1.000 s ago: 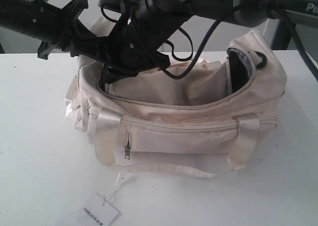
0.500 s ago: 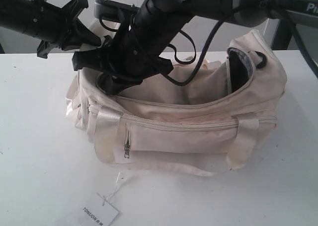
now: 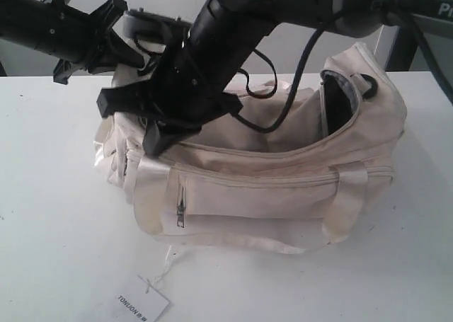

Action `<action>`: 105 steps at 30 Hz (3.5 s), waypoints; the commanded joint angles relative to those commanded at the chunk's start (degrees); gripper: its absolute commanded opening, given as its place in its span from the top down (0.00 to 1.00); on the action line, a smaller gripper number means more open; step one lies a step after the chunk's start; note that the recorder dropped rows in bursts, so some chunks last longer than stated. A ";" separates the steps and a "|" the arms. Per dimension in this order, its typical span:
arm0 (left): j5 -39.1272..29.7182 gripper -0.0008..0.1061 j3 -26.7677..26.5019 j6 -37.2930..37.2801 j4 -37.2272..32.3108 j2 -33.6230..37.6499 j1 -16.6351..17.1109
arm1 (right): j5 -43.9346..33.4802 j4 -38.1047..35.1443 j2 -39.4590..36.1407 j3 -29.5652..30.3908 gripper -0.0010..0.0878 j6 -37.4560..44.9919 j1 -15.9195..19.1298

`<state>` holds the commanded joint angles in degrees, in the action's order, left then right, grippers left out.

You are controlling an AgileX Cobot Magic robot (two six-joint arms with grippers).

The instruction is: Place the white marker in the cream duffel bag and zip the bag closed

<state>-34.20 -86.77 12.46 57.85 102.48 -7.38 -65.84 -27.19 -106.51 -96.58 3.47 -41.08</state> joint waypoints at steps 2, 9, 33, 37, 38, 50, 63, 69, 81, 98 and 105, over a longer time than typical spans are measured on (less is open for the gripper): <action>0.11 0.99 0.00 0.00 -1.44 0.00 0.00 | 0.26 0.00 0.36 0.00 0.99 0.55 0.00; -0.13 0.99 0.00 0.00 -4.82 0.00 0.00 | 4.28 1.39 0.73 0.00 0.99 1.10 0.00; -2.80 0.99 0.00 0.00 -4.82 0.00 0.00 | 24.74 16.75 -3.74 0.00 0.51 -19.21 0.11; -2.80 0.99 0.00 0.00 -4.82 0.00 0.00 | 26.05 16.75 -4.18 0.00 0.51 -19.82 0.11; -2.80 0.99 0.00 0.00 -4.82 0.00 0.00 | 26.04 16.75 -4.36 0.00 0.51 -20.21 0.11; -2.90 0.99 0.00 0.00 -4.82 0.00 0.00 | 25.56 16.48 -6.16 0.00 0.51 -21.90 0.11; -2.90 0.99 0.00 0.34 -4.82 0.00 0.00 | 25.33 11.33 -7.88 0.00 0.74 -21.68 0.11; -2.66 0.99 0.00 0.35 -5.19 0.00 0.00 | 25.47 12.48 -5.64 0.00 0.99 -21.68 0.11; -2.40 0.99 0.00 2.09 -6.75 0.00 0.00 | 23.21 12.48 -0.38 0.00 0.99 -21.13 0.11; -2.30 0.99 0.00 1.13 -5.62 0.00 0.00 | 14.71 11.34 -2.76 0.00 0.99 -19.55 -3.59; -1.83 0.99 0.00 1.13 -5.51 0.00 0.00 | 13.13 11.34 -3.10 0.00 0.99 -18.64 -4.18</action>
<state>-36.03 -86.77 13.59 52.34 102.48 -7.38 -52.71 -15.85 -109.60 -96.58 -15.16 -45.26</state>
